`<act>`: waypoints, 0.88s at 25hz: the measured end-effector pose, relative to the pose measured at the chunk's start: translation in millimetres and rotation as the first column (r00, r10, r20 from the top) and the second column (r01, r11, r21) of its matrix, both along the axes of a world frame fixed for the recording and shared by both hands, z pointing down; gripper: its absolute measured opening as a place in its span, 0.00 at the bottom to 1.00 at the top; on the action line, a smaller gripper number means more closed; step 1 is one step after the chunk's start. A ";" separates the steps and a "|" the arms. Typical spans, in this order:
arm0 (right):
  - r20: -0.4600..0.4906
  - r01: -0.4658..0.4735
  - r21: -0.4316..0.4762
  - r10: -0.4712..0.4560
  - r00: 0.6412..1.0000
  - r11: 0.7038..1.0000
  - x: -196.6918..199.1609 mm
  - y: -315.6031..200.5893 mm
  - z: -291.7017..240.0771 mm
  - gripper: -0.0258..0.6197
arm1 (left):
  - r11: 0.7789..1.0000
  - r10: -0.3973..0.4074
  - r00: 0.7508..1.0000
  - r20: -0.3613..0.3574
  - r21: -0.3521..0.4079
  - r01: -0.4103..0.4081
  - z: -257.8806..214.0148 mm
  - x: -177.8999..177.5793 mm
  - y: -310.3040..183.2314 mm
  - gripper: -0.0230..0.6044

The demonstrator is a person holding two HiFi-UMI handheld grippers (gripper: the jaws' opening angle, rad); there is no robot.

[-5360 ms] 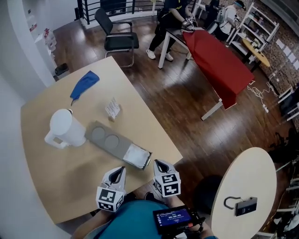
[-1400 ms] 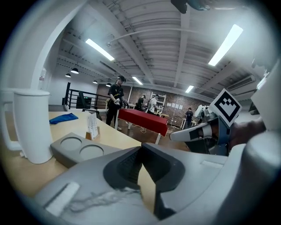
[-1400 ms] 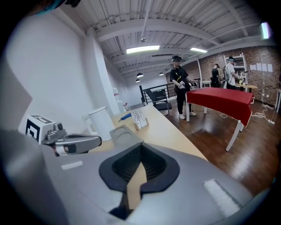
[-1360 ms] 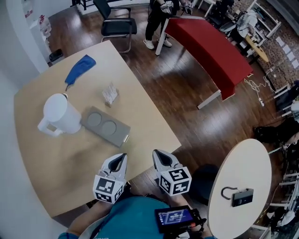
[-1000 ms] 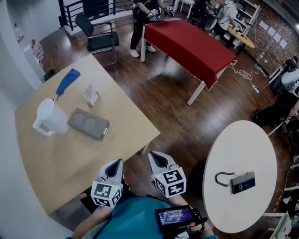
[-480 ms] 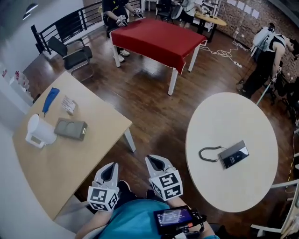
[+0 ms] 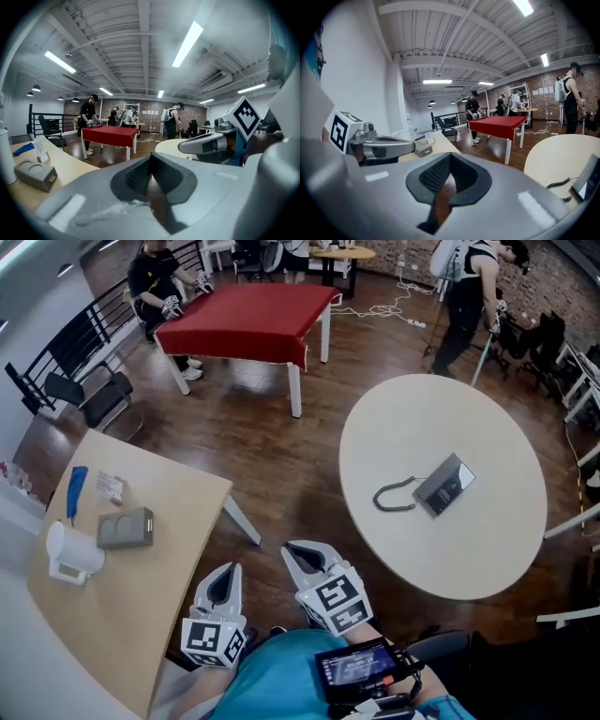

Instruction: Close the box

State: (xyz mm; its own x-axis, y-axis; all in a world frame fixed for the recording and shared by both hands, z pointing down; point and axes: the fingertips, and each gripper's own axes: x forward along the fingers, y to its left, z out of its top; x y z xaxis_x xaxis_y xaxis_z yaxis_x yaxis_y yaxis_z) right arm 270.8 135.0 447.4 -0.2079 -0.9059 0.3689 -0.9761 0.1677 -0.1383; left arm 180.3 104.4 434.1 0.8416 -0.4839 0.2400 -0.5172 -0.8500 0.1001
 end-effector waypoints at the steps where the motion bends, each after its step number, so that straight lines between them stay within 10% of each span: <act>1: -0.007 -0.019 0.002 0.019 1.000 1.000 -1.5 3.4 -3.1 0.03 | 1.000 0.018 1.000 -0.009 0.004 -0.018 -3.6 -0.8 2.2 0.02; 11: -0.049 -0.225 0.021 0.226 0.973 0.974 -31.3 53.1 -15.5 0.03 | 0.982 0.178 0.981 -0.074 0.071 -0.172 -28.1 -22.4 41.9 0.02; 22: -0.080 -0.289 0.092 0.297 0.952 0.953 -40.5 66.6 -22.8 0.03 | 0.985 0.162 0.985 -0.056 0.061 -0.159 -5.9 -45.6 43.6 0.02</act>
